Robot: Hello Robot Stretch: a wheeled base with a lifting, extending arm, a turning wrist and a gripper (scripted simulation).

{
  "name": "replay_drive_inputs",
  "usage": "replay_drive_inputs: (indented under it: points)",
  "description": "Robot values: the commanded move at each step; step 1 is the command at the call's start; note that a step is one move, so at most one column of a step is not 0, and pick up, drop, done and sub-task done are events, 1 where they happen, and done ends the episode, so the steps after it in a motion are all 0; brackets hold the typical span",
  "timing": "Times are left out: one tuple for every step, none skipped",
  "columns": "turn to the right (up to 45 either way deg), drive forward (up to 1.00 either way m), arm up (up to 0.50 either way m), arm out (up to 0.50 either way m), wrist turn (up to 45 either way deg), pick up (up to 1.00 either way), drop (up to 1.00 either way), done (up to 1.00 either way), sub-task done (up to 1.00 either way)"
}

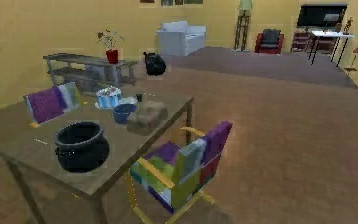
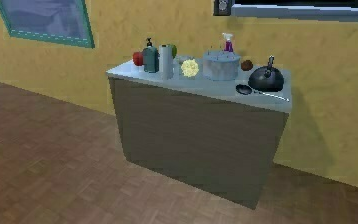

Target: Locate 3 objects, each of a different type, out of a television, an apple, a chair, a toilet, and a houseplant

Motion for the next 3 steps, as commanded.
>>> replay_drive_inputs:
  points:
    - [0.0, 0.0, 0.0, 0.0, 0.0, 0.0, 0.0, 0.0, 1.0]
    - [45.0, 0.0, 0.0, 0.0, 0.0, 0.0, 0.0, 0.0, 0.0]
    - [45.0, 0.0, 0.0, 0.0, 0.0, 0.0, 0.0, 0.0, 0.0]
